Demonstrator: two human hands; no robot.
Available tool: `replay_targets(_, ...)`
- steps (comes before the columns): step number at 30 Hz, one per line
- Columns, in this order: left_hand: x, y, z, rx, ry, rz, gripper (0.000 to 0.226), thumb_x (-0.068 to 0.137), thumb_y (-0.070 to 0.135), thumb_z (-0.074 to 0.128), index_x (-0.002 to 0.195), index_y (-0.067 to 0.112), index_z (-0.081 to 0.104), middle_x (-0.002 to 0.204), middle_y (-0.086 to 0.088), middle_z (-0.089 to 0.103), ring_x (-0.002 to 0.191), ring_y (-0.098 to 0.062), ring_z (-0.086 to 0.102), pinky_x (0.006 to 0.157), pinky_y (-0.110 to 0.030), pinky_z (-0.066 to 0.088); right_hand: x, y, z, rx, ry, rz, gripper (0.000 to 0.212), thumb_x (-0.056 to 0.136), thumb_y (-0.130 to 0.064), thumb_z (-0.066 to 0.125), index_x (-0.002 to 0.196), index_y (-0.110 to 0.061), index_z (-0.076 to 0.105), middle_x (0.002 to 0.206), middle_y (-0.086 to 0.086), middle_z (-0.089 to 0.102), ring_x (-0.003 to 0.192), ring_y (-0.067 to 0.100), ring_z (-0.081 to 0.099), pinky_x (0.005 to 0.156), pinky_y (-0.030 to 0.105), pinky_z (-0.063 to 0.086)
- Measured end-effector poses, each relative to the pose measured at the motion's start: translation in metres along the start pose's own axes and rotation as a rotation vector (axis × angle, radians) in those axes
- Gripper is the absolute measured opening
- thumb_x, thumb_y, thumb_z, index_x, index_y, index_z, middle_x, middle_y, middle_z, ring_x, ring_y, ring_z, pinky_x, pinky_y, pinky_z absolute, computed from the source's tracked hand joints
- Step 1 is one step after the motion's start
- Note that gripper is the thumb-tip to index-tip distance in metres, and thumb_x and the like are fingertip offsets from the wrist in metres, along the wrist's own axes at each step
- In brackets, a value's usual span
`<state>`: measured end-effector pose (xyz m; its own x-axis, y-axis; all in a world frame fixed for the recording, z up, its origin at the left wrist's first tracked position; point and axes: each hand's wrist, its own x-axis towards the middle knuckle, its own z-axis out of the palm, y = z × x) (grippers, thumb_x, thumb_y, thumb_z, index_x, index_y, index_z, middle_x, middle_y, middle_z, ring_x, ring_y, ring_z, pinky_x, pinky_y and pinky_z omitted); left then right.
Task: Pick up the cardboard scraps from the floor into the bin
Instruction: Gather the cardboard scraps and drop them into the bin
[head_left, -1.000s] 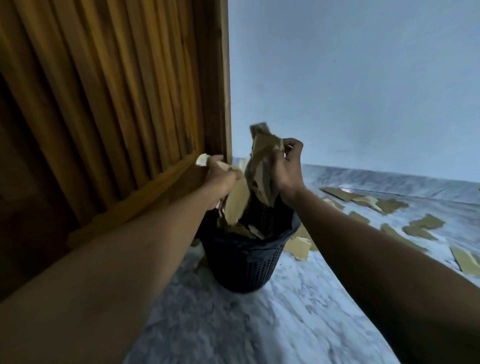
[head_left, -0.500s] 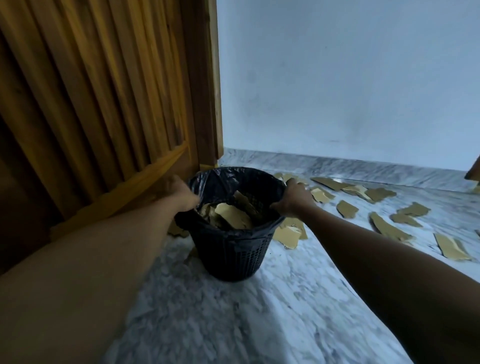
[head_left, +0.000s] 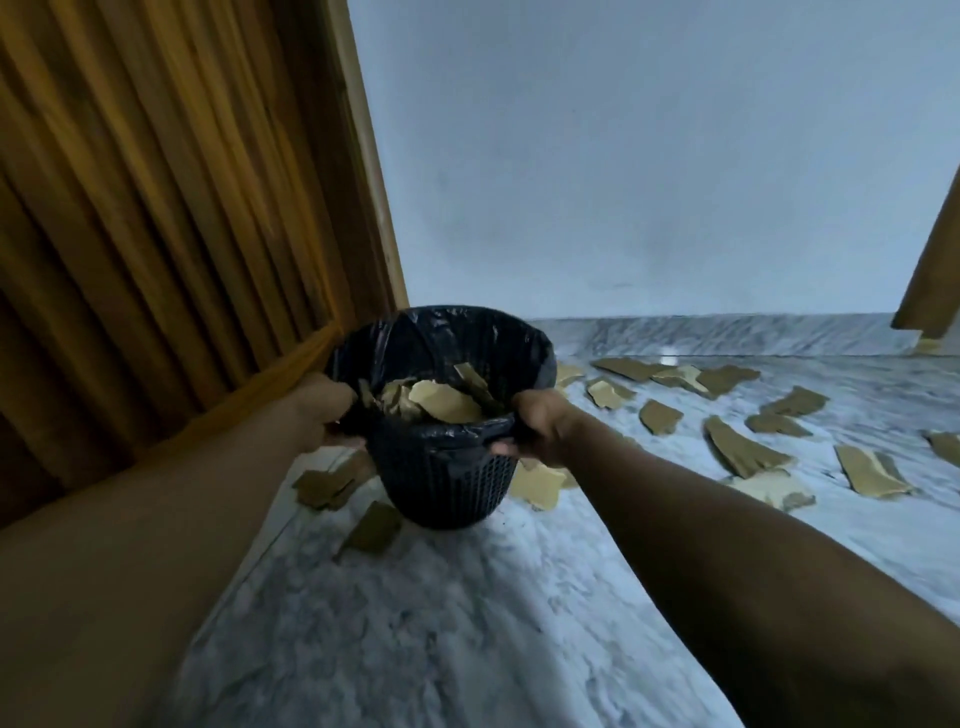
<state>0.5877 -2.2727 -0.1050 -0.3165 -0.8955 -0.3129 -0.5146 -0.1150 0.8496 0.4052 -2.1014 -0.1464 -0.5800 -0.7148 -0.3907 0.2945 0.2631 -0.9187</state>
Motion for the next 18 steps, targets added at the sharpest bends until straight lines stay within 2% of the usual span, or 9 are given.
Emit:
replay_targets(2,0.001,0.027,0.009,-0.108,0.041,0.121,0.026,0.1,0.004,0.045,0.125,0.002,0.052,0.116,-0.022,0.06,0.086,-0.035,0.063,0.053,-0.042,0.057,0.002,-0.02,-0.012,0.147,0.04,-0.095,0.02,0.096,-0.016,0.054,0.107,0.001,0.057,0.083,0.018,0.067,0.056,0.027,0.064,0.051,0.036,0.06)
replay_targets(5,-0.005,0.077,0.035,-0.251,0.087,0.23,0.027,0.102,0.007,0.042,0.127,0.005,0.053,0.117,-0.017,0.061,0.088,-0.033,0.064,0.046,-0.04,0.057,0.009,-0.047,-0.029,0.459,0.115,-0.231,0.024,0.086,-0.019,0.071,0.101,-0.001,0.064,0.092,0.016,0.071,0.067,0.025,0.068,0.057,0.036,0.062)
replay_targets(7,-0.013,0.111,0.062,-0.314,0.11,0.261,0.027,0.103,0.005,0.038,0.128,0.009,0.048,0.116,-0.014,0.058,0.093,-0.031,0.063,0.046,-0.042,0.056,0.017,-0.06,-0.04,0.543,0.137,-0.32,0.018,0.083,-0.016,0.07,0.098,-0.007,0.065,0.098,0.014,0.072,0.077,0.026,0.069,0.07,0.042,0.063)
replay_targets(9,-0.018,0.141,0.095,-0.344,0.123,0.281,0.031,0.101,0.002,0.037,0.129,0.016,0.041,0.122,-0.013,0.054,0.101,-0.033,0.063,0.05,-0.044,0.057,0.021,-0.07,-0.053,0.59,0.118,-0.36,0.023,0.085,-0.013,0.064,0.108,-0.013,0.062,0.101,0.01,0.069,0.084,0.027,0.068,0.076,0.044,0.062)
replay_targets(12,-0.023,0.165,0.143,-0.305,0.176,0.32,0.04,0.099,0.0,0.041,0.134,0.017,0.034,0.127,-0.012,0.048,0.1,-0.034,0.063,0.056,-0.046,0.059,0.028,-0.075,-0.081,0.667,0.108,-0.325,0.033,0.091,-0.011,0.059,0.123,-0.015,0.052,0.113,0.01,0.062,0.095,0.03,0.066,0.063,0.045,0.062)
replay_targets(15,-0.018,0.169,0.18,-0.252,0.186,0.338,0.038,0.099,0.003,0.047,0.134,0.012,0.037,0.123,-0.012,0.052,0.099,-0.032,0.062,0.077,-0.05,0.059,0.044,-0.066,-0.104,0.701,0.208,-0.306,0.035,0.092,-0.002,0.052,0.123,-0.017,0.046,0.118,0.011,0.057,0.098,0.033,0.064,0.053,0.044,0.061)
replay_targets(18,-0.001,0.156,0.198,-0.154,0.168,0.377,0.039,0.091,0.004,0.055,0.126,0.014,0.043,0.117,-0.015,0.057,0.095,-0.032,0.063,0.076,-0.048,0.06,0.064,-0.051,-0.107,0.736,0.36,-0.23,0.049,0.091,0.003,0.048,0.135,-0.019,0.039,0.123,0.008,0.05,0.094,0.032,0.061,0.051,0.039,0.061)
